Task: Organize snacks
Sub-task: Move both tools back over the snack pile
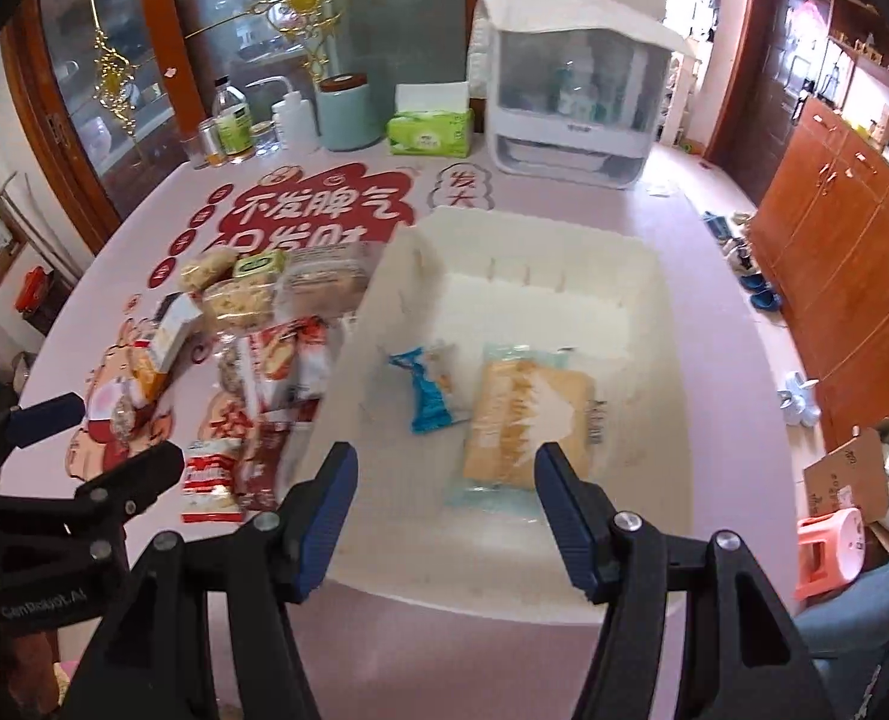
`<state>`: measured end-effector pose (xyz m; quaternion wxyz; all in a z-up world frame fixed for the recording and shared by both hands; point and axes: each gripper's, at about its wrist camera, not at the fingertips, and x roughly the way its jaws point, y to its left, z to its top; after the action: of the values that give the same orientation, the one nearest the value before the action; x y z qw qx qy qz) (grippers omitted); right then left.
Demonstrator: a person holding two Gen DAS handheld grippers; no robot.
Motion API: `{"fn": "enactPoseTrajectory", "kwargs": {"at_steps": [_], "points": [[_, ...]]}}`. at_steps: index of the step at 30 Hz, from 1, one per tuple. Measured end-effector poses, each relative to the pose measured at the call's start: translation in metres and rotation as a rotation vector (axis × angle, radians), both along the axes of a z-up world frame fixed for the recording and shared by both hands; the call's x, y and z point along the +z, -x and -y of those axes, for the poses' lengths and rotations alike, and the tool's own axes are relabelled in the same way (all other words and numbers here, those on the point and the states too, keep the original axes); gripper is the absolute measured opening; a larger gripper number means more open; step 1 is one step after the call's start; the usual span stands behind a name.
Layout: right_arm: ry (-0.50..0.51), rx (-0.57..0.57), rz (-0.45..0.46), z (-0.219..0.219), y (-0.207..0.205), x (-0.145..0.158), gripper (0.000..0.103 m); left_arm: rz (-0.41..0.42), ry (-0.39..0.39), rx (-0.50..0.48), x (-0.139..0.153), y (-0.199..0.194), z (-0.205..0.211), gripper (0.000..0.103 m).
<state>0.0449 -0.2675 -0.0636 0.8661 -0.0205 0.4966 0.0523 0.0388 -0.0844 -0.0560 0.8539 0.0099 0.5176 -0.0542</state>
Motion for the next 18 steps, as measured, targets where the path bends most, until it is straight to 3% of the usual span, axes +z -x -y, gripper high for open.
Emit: {"fn": "enactPoseTrajectory", "kwargs": {"at_steps": [3, 7, 10, 15, 18], "points": [[-0.078, 0.003, -0.047, -0.012, -0.004, -0.001, 0.062, 0.009, 0.000, 0.008, 0.006, 0.001, -0.021, 0.085], [-0.037, -0.001, -0.012, -0.040, -0.003, 0.009, 0.062, 0.036, 0.000, 0.026, 0.020, 0.003, -0.062, 0.084], [-0.031, 0.018, 0.045, -0.058, 0.001, 0.025, 0.062, 0.105, -0.033, 0.075, 0.038, 0.001, -0.097, 0.084], [-0.022, 0.046, 0.115, -0.092, -0.005, 0.056, 0.062, 0.270, -0.163, 0.155, 0.078, -0.004, -0.151, 0.084], [-0.021, 0.065, 0.156, -0.115, -0.012, 0.076, 0.062, 0.334, -0.149, 0.157, 0.098, -0.008, -0.179, 0.084]]}}
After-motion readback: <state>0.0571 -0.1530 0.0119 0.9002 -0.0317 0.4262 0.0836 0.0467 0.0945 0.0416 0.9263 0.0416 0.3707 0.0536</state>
